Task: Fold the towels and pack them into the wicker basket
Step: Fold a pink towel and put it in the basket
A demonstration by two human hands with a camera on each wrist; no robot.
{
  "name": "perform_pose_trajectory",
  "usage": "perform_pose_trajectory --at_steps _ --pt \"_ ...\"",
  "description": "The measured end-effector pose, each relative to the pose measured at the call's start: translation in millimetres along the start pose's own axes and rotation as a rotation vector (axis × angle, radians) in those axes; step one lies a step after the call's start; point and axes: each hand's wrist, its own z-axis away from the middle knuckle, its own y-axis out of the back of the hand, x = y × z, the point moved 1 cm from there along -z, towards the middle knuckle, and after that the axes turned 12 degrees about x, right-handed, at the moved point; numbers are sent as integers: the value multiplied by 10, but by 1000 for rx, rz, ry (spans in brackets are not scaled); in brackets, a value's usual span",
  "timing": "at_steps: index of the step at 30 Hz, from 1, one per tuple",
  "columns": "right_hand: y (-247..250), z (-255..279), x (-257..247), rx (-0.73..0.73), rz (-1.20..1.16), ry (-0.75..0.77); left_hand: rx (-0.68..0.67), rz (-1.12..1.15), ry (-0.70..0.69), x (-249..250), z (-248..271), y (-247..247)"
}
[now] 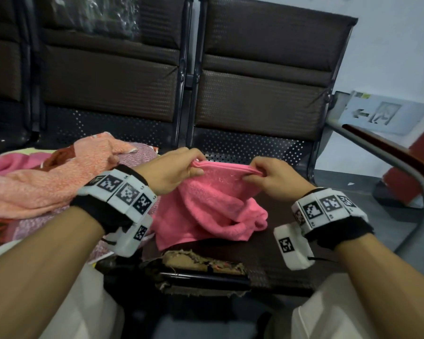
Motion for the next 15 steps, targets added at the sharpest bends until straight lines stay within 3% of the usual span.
perform_pose_trajectory --at_steps 4,9,15 --pt "91 20 2 168 -50 -71 112 -12 -15 38 -4 83" --pt "458 -83 -198 448 -167 -111 257 74 88 195 -97 275" --pt "987 -317 -506 604 -256 -87 413 12 43 562 -296 751"
